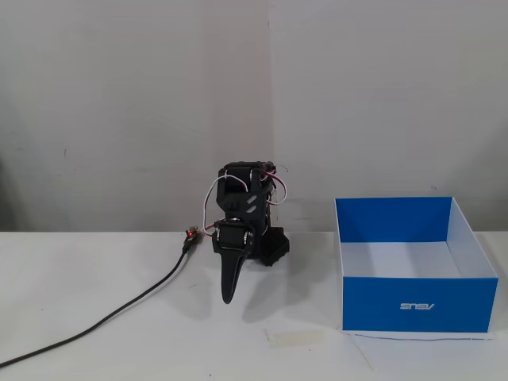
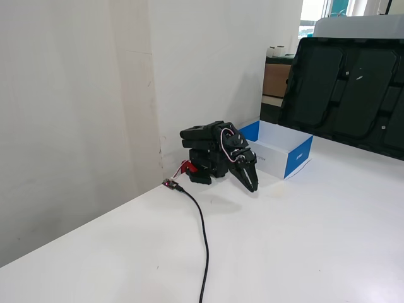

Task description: Pick the gray block and keep it in the box.

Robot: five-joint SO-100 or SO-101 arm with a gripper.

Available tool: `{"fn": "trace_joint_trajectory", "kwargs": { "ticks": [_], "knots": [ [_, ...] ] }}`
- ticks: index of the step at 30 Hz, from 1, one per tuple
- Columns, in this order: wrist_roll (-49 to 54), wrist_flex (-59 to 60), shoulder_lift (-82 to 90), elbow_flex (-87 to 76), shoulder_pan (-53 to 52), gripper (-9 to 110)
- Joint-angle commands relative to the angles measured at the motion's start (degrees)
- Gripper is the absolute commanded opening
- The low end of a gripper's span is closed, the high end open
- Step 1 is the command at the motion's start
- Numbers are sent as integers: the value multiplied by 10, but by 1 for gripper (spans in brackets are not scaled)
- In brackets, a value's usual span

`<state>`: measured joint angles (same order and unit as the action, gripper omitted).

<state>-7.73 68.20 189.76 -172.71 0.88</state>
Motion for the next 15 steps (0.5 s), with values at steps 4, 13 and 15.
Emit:
{"fn": "trace_joint_trajectory", "kwargs": {
  "ticks": [4,13,15],
  "knots": [
    [-4,-5,67,-6,-1,0],
    [-4,-5,67,-6,-1,0],
    [-4,-5,67,-6,-1,0]
  ]
}}
